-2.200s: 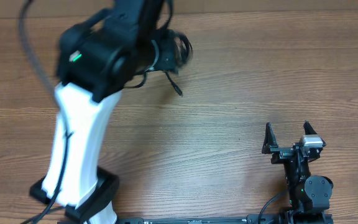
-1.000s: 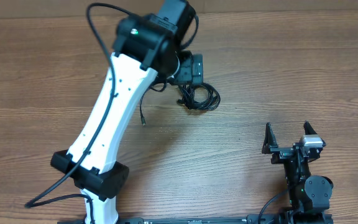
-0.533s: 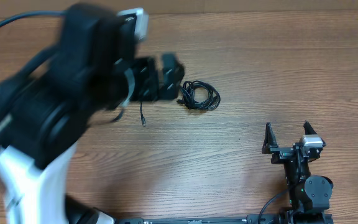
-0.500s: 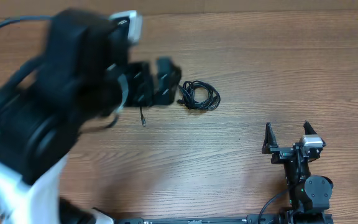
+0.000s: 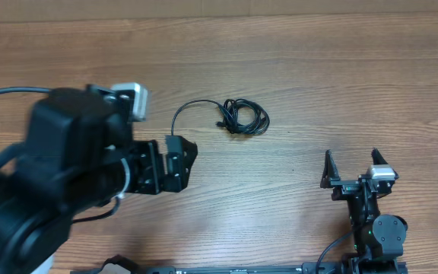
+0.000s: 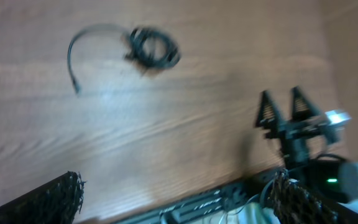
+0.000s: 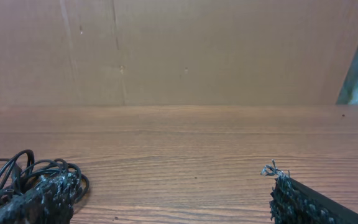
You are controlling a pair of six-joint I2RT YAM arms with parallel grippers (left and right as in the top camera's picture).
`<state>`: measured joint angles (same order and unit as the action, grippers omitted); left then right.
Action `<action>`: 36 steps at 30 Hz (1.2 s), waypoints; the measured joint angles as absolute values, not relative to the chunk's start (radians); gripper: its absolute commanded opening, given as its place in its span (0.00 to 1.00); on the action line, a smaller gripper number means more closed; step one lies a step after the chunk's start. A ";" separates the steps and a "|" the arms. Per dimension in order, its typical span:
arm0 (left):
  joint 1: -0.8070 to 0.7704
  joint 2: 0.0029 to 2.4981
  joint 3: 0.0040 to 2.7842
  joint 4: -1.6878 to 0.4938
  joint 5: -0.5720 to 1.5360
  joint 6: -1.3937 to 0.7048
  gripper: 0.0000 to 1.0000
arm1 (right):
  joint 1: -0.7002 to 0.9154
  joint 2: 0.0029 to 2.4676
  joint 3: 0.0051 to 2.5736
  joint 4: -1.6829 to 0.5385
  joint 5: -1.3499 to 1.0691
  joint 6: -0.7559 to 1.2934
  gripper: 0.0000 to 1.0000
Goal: Untangle cables
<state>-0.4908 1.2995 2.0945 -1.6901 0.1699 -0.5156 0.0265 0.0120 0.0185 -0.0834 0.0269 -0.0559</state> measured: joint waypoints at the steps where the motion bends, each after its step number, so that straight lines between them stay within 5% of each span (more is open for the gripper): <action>1: -0.491 1.298 2.065 -1.691 0.167 -0.516 0.99 | 0.027 0.012 0.019 -0.083 0.027 -0.056 1.00; 21: -0.491 1.422 1.956 -1.690 0.017 -0.516 0.99 | 0.027 0.012 0.019 -0.083 0.027 -0.056 1.00; 36: -0.491 1.517 1.956 -1.664 0.155 -0.516 1.00 | 0.027 0.012 0.019 -0.083 0.027 -0.056 1.00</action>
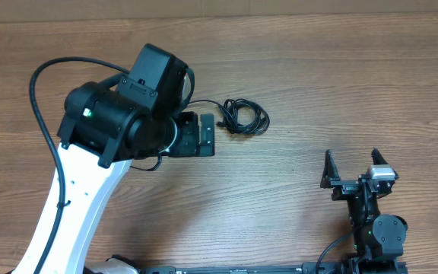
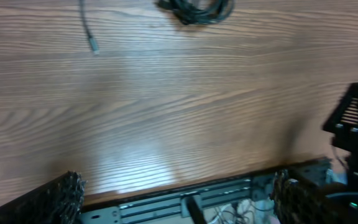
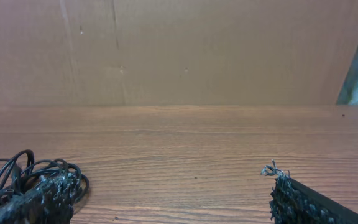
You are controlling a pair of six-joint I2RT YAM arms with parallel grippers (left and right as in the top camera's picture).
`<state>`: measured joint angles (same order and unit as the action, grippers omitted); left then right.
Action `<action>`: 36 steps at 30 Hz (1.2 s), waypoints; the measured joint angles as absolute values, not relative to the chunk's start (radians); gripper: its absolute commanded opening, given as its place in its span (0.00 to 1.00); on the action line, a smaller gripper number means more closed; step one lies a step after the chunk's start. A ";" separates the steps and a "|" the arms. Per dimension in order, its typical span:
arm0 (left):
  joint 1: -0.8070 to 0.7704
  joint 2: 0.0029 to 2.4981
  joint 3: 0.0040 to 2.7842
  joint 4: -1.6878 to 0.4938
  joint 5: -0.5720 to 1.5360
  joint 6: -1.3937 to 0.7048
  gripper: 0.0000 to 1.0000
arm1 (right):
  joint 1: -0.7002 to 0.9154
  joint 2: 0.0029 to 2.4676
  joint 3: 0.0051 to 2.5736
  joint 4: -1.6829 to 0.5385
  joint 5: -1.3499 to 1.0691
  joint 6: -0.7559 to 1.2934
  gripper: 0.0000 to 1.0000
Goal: Untangle cables
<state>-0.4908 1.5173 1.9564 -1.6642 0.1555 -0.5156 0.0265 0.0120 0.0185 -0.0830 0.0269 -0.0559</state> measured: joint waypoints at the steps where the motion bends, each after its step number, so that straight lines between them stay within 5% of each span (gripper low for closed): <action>1: -0.491 1.519 1.956 -1.656 0.167 -0.516 1.00 | 0.027 0.012 0.019 -0.083 0.027 -0.056 1.00; 10: -0.491 1.523 1.956 -1.673 0.215 -0.516 1.00 | 0.027 0.012 0.019 -0.080 -0.036 -0.054 1.00; 22: -0.491 1.523 1.956 -1.679 0.244 -0.516 1.00 | 0.027 0.011 0.019 -0.022 -0.688 0.249 1.00; 30: -0.491 1.523 1.955 -1.687 0.251 -0.509 1.00 | 0.027 0.009 0.020 0.396 -0.746 0.433 1.00; 36: -0.491 1.523 1.954 -1.687 0.250 -0.485 1.00 | 0.027 0.026 0.149 0.364 -0.574 0.466 1.00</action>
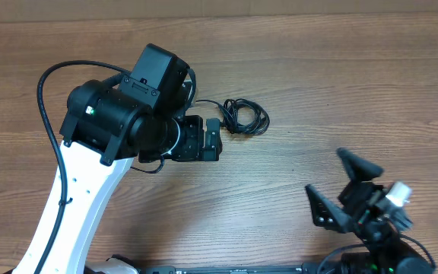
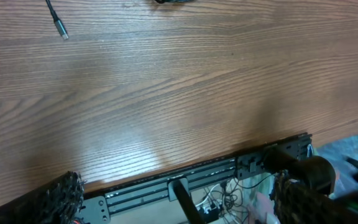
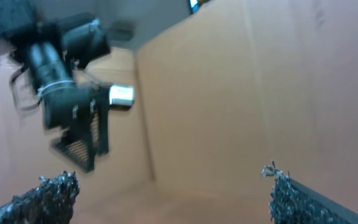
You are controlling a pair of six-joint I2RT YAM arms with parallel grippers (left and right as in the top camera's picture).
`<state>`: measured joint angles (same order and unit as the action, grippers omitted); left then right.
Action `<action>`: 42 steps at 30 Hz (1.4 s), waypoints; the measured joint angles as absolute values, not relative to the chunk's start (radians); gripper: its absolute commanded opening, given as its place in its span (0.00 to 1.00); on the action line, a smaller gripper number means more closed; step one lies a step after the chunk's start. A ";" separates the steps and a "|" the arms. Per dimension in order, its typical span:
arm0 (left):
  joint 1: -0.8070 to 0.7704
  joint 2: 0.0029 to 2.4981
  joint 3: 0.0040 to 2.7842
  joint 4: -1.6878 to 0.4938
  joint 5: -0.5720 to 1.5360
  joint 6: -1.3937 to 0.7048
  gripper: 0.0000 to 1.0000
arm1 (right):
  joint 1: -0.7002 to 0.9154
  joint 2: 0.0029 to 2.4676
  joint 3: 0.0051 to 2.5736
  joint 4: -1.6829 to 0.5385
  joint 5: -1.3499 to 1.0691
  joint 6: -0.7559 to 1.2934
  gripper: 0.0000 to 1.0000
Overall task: Untangle cables
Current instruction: 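Reach the right gripper forward and grasp the cable coil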
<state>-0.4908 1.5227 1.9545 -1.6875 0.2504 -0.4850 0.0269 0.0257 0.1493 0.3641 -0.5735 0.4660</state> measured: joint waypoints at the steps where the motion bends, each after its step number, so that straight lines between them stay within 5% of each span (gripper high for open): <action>1: -0.491 1.523 1.954 -1.687 0.250 -0.482 1.00 | 0.027 0.042 0.213 0.316 -0.552 0.450 1.00; 20: -0.491 1.523 1.950 -1.687 0.209 -0.467 1.00 | 0.027 1.005 1.652 -1.253 -0.472 0.105 1.00; 31: -0.491 1.523 1.950 -1.687 0.209 -0.467 0.99 | 0.031 1.462 1.676 -1.399 -0.745 0.117 1.00; 42: -0.491 1.523 1.950 -1.684 0.208 -0.467 1.00 | 0.183 1.744 1.676 -1.289 -0.455 0.353 0.98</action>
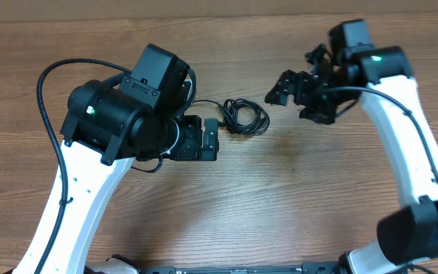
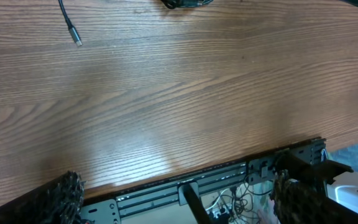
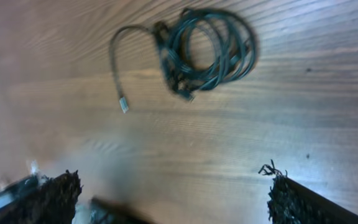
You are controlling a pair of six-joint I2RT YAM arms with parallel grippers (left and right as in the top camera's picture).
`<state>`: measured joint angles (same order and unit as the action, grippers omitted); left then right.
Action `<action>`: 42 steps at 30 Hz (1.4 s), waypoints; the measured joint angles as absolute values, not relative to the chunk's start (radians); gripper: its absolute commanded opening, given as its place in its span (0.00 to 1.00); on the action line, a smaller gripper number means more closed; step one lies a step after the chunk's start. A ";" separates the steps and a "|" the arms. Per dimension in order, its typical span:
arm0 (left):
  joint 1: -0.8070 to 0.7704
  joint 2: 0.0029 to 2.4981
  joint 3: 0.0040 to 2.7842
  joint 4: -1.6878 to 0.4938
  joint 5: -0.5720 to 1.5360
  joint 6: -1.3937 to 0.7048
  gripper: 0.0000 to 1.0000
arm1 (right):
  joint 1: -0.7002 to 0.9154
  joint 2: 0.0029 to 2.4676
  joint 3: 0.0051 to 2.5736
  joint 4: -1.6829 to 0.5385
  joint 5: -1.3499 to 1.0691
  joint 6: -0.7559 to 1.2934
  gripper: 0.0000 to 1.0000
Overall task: Untangle cables
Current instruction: 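Reach the right gripper forward and grasp the cable coil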
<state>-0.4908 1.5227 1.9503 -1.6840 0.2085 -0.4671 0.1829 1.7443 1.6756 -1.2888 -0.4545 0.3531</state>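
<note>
A black cable lies in a tangled coil (image 1: 243, 118) on the wooden table, with one loose end running left under my left arm. The right wrist view looks down on the coil (image 3: 211, 51) and the plug end (image 3: 123, 104). In the left wrist view the coil (image 2: 188, 3) is cut by the top edge and the plug end (image 2: 76, 40) lies at the upper left. My left gripper (image 1: 208, 139) hovers open just left of the coil. My right gripper (image 1: 295, 99) hovers open just right of it. Neither touches the cable.
The table's front edge with a metal rail (image 2: 185, 183) and loose wiring below it shows in the left wrist view. A cardboard wall (image 1: 204, 7) runs along the back. Bare wood (image 1: 295, 198) fills the front half.
My right arm has gone from the front right corner to a spot above the table, right of the coil, camera facing down on it. The left arm has barely shifted.
At first my left arm was low at the left and my right gripper sat parked open at the front right. Then the left gripper stood over the cable's loose end. Later the right arm had lifted from its place, and now both open grippers flank the coil.
</note>
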 measured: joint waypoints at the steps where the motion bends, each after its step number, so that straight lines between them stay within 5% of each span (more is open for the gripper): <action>1: -0.491 1.523 1.950 -1.682 0.208 -0.467 1.00 | 0.194 1.763 1.676 -1.275 -0.435 0.376 0.98; 20: -0.491 1.523 1.950 -1.672 0.195 -0.467 1.00 | 0.290 2.075 1.676 -1.151 -0.226 0.617 0.67; 27: -0.491 1.523 1.950 -1.672 0.190 -0.467 0.99 | 0.324 2.130 1.676 -1.105 -0.222 0.636 0.39; 42: -0.491 1.523 1.950 -1.668 0.189 -0.467 1.00 | 0.330 2.137 1.676 -1.085 -0.221 0.628 0.38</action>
